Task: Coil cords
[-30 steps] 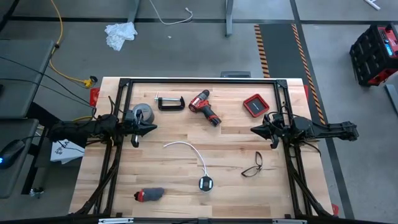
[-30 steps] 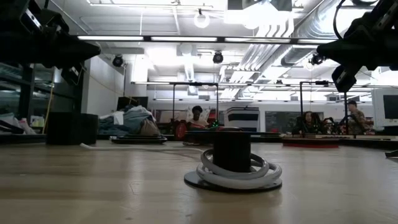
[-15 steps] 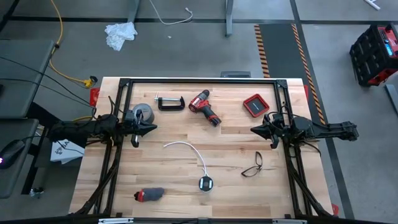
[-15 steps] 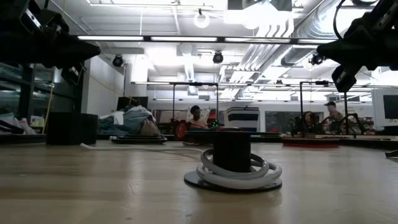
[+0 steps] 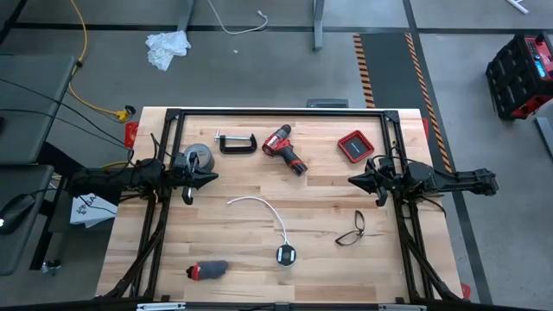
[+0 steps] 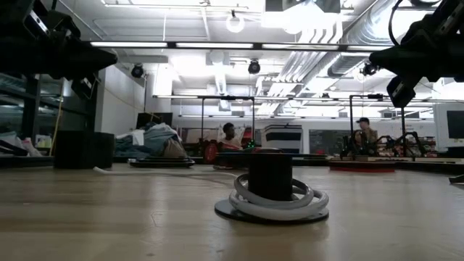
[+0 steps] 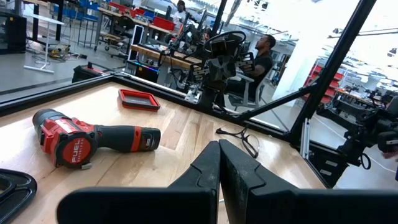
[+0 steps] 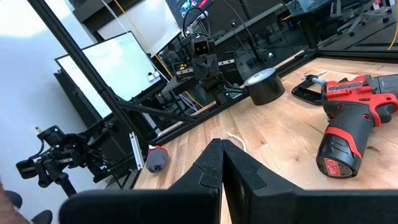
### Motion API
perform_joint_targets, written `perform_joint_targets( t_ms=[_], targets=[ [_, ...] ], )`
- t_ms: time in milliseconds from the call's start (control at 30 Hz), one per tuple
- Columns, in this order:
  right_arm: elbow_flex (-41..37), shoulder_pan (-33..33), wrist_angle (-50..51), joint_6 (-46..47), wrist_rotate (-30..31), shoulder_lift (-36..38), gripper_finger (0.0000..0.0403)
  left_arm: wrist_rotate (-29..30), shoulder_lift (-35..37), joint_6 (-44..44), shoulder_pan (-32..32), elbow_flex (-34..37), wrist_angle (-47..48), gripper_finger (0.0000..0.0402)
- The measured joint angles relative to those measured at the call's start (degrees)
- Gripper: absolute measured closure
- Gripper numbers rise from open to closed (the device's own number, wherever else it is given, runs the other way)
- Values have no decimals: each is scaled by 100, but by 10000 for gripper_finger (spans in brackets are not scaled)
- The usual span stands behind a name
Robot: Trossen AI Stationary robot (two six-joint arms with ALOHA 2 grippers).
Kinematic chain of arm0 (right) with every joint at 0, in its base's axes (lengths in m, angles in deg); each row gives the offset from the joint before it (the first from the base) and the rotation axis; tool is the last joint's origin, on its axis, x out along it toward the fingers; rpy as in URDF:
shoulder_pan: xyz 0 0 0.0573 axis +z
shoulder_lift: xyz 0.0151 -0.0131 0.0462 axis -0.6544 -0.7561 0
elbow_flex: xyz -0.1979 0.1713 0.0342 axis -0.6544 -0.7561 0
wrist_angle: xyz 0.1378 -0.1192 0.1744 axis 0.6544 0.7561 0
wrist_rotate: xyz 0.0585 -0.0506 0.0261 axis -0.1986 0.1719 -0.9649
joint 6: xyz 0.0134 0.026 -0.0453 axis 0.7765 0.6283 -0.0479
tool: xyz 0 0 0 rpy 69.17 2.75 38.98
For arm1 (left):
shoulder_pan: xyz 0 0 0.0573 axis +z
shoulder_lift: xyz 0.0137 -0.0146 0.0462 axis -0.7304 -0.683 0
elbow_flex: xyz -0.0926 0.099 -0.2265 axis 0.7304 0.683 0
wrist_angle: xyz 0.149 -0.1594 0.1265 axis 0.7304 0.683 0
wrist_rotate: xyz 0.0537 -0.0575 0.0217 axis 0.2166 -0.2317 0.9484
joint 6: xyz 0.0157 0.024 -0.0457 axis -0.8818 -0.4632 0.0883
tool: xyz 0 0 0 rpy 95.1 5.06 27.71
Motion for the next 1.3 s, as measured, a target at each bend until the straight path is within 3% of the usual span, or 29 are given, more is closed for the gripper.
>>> perform_joint_targets(
  t_ms=[1100, 1300],
  targets=[
    [1, 0, -4, 0, 2, 0, 402, 0, 0, -1, 0, -1, 0, 401],
    [-1, -3, -68, 720, 1, 0, 402, 0, 0, -1, 0, -2, 0, 402]
  ],
)
